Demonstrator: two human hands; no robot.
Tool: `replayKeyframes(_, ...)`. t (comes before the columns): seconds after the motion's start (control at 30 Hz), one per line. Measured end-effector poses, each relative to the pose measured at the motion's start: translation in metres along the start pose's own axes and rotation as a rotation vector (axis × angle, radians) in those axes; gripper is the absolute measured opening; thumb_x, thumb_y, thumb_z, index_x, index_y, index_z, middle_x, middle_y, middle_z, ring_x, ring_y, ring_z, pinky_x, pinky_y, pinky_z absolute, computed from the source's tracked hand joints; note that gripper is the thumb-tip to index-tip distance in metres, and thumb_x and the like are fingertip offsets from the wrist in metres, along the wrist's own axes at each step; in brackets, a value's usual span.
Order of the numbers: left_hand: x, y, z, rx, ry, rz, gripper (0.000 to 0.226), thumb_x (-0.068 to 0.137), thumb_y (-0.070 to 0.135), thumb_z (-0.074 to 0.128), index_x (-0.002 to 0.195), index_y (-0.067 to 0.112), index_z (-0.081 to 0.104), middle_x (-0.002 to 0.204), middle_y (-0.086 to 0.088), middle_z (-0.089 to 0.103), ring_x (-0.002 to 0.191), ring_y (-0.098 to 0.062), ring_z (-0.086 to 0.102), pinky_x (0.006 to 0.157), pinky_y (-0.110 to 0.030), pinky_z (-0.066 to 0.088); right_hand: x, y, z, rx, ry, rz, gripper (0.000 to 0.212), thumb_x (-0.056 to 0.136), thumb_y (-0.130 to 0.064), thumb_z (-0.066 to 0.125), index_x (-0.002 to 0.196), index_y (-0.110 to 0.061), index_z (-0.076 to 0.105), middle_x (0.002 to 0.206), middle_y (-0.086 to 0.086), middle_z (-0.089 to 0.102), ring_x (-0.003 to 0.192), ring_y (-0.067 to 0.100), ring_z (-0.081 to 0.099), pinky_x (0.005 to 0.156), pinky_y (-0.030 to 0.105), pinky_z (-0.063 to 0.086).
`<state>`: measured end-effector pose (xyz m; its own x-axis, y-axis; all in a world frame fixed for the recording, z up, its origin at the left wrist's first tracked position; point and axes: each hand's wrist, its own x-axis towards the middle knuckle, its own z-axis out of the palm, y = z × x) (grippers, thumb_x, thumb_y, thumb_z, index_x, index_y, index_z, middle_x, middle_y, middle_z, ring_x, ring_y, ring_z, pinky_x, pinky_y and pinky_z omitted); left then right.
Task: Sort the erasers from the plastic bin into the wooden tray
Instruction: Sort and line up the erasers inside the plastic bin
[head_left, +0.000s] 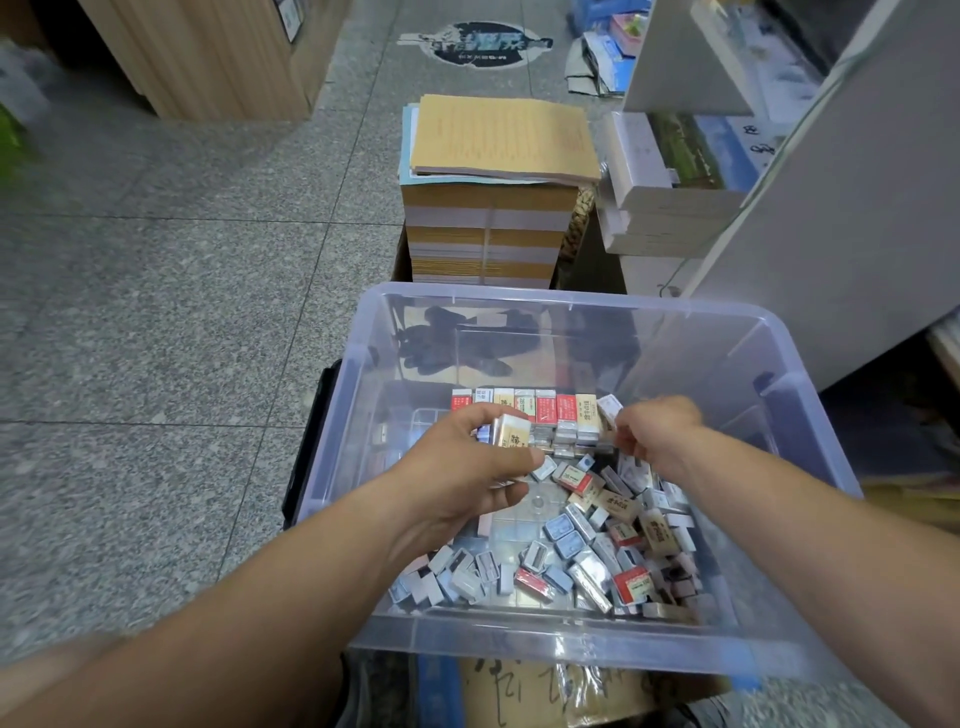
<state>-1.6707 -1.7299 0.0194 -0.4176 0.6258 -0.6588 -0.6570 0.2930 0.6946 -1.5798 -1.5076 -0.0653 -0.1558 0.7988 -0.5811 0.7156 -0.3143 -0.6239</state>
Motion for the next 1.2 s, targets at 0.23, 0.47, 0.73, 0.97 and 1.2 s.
replayKeyframes(0.23, 0.000, 0.001, 0.000, -0.033, -0.014, -0.013, 0.058, 0.085, -0.015, 0.066, 0.137, 0.009, 0.055, 0.110, -0.019, 0.067, 0.089, -0.023, 0.066, 0.063, -0.028, 0.057, -0.003, 0.002, -0.009, -0.311, -0.099, -0.170, 0.023, 0.086, -0.022, 0.080, 0.079, -0.005, 0.067, 0.068, 0.013, 0.068, 0.068, 0.032, 0.068, 0.079, 0.050, 0.062)
replayKeyframes(0.47, -0.007, 0.005, -0.002, 0.100, -0.062, 0.125, 0.036, 0.089, -0.004, 0.072, 0.119, 0.014, 0.063, 0.099, -0.007, 0.072, 0.080, -0.014, 0.070, 0.071, -0.029, 0.060, -0.098, -0.035, -0.026, -0.148, -0.592, -0.362, 0.025, 0.101, -0.030, 0.060, 0.102, -0.007, 0.072, 0.088, 0.009, 0.069, 0.070, 0.019, 0.062, 0.062, 0.032, 0.049)
replayKeyframes(0.73, -0.039, 0.035, -0.014, 0.348, -0.004, 0.331, 0.032, 0.084, 0.013, 0.082, 0.111, 0.020, 0.066, 0.100, -0.004, 0.069, 0.064, -0.009, 0.063, 0.062, -0.024, 0.055, -0.157, -0.056, -0.023, 0.180, -0.800, -0.326, 0.007, 0.100, -0.011, 0.059, 0.100, -0.006, 0.063, 0.079, 0.009, 0.066, 0.065, 0.016, 0.063, 0.056, 0.029, 0.049)
replayKeyframes(0.97, -0.064, 0.069, -0.047, 0.082, 0.074, 0.343, 0.034, 0.096, -0.010, 0.050, 0.118, 0.013, 0.065, 0.114, -0.024, 0.061, 0.091, -0.026, 0.073, 0.063, -0.030, 0.061, -0.127, -0.056, 0.023, 0.044, -0.515, -0.294, 0.010, 0.091, 0.001, 0.069, 0.084, -0.005, 0.066, 0.078, 0.014, 0.066, 0.058, 0.017, 0.064, 0.055, 0.028, 0.057)
replayKeyframes(1.2, -0.061, 0.069, -0.070, 0.068, 0.148, 0.360, 0.026, 0.095, -0.004, 0.063, 0.118, 0.009, 0.059, 0.114, -0.018, 0.070, 0.097, -0.028, 0.075, 0.063, -0.031, 0.063, -0.086, -0.057, 0.099, -0.137, -0.406, -0.218, 0.017, 0.087, 0.006, 0.070, 0.082, -0.007, 0.059, 0.072, 0.016, 0.057, 0.064, 0.026, 0.055, 0.064, 0.035, 0.049)
